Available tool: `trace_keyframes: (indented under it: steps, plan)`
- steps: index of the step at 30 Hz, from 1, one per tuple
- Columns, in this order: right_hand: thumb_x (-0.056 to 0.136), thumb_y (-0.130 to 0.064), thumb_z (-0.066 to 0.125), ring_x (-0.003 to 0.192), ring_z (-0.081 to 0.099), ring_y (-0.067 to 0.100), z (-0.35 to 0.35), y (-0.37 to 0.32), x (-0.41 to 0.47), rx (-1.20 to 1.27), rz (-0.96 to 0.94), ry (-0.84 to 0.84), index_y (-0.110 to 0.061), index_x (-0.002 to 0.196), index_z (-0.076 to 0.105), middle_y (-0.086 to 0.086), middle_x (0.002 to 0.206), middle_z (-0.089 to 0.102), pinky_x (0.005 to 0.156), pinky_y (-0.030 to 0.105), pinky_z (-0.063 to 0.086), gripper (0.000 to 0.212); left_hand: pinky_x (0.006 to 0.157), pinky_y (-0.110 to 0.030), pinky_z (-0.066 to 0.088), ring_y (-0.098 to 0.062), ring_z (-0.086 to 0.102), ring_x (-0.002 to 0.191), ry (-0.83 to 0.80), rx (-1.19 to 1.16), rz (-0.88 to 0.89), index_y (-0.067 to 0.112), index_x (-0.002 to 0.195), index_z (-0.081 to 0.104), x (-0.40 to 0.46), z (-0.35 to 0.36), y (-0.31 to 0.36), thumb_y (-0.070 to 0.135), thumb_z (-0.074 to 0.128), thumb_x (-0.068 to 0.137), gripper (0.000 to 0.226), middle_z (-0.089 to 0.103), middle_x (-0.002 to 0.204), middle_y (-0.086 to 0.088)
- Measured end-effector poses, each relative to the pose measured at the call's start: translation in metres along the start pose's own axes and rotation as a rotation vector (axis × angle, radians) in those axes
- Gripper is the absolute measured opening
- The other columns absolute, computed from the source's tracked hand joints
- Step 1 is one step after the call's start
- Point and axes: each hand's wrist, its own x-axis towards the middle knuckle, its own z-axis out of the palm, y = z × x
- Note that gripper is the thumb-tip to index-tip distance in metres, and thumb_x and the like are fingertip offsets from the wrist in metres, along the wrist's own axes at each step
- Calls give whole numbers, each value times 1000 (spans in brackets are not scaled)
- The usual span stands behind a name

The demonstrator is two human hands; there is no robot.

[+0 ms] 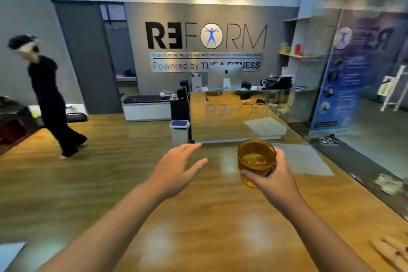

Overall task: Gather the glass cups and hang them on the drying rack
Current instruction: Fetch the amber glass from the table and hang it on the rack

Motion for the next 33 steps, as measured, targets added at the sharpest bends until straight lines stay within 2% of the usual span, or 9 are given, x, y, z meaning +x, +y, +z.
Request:
trace_keyframes:
  steps: [6, 10, 14, 18, 20, 24, 27, 29, 33]
  plan:
    - [60, -49, 98, 99, 60, -18, 188, -66, 27, 90, -52, -210, -37, 134, 47, -19, 117, 65, 73, 11, 46, 91, 111, -36, 40, -9, 41, 142, 117, 60, -247, 39, 155, 38, -74, -96, -169, 70, 43, 96, 66, 47, 154, 15]
    - [57, -53, 96, 100, 62, -10, 303, -108, 32, 136, -86, -347, -37, 132, 48, -17, 117, 67, 76, 16, 47, 91, 101, -29, 42, -11, 47, 137, 224, 92, -382, 41, 157, 33, -125, -150, -250, 66, 49, 97, 67, 53, 149, 14]
    - [64, -43, 99, 110, 63, 1, 410, -148, 32, 172, -155, -507, -33, 135, 49, -13, 121, 67, 86, 24, 49, 87, 98, -26, 40, -7, 47, 136, 305, 70, -538, 43, 157, 31, -173, -200, -319, 61, 55, 97, 68, 54, 148, 12]
    - [57, -56, 93, 104, 59, -13, 512, -189, 32, 226, -238, -622, -33, 136, 46, -20, 120, 63, 82, 15, 44, 95, 102, -32, 45, -8, 48, 136, 383, 139, -675, 43, 157, 32, -218, -242, -376, 62, 53, 97, 66, 55, 146, 12]
    - [57, -59, 92, 108, 58, -8, 562, -206, 32, 244, -273, -691, -32, 137, 45, -18, 123, 62, 83, 16, 44, 96, 104, -34, 45, -10, 49, 136, 419, 171, -740, 42, 156, 33, -239, -260, -402, 63, 52, 97, 65, 55, 146, 12]
    - [64, -46, 97, 113, 60, 7, 663, -233, 32, 280, -331, -840, -31, 136, 46, -8, 128, 62, 89, 26, 50, 90, 107, -35, 43, -12, 47, 137, 457, 232, -882, 45, 155, 34, -273, -289, -453, 64, 50, 97, 63, 53, 149, 12]
    - [63, -49, 97, 119, 59, 18, 740, -260, 35, 318, -386, -948, -28, 142, 44, -4, 132, 61, 97, 37, 53, 97, 105, -33, 43, -10, 47, 135, 519, 273, -1004, 46, 154, 34, -288, -315, -488, 63, 52, 97, 63, 53, 148, 13]
    - [62, -49, 97, 118, 60, 15, 789, -281, 35, 360, -409, -1021, -29, 142, 44, -6, 131, 61, 92, 28, 52, 98, 105, -32, 42, -11, 48, 135, 572, 312, -1078, 44, 155, 35, -294, -334, -510, 61, 54, 97, 63, 54, 148, 12]
    - [61, -47, 99, 105, 58, -6, 875, -321, 31, 440, -461, -1156, -42, 130, 42, -23, 120, 59, 78, 13, 43, 89, 109, -34, 41, -10, 46, 136, 700, 345, -1197, 43, 155, 35, -310, -364, -544, 59, 53, 98, 62, 53, 148, 12]
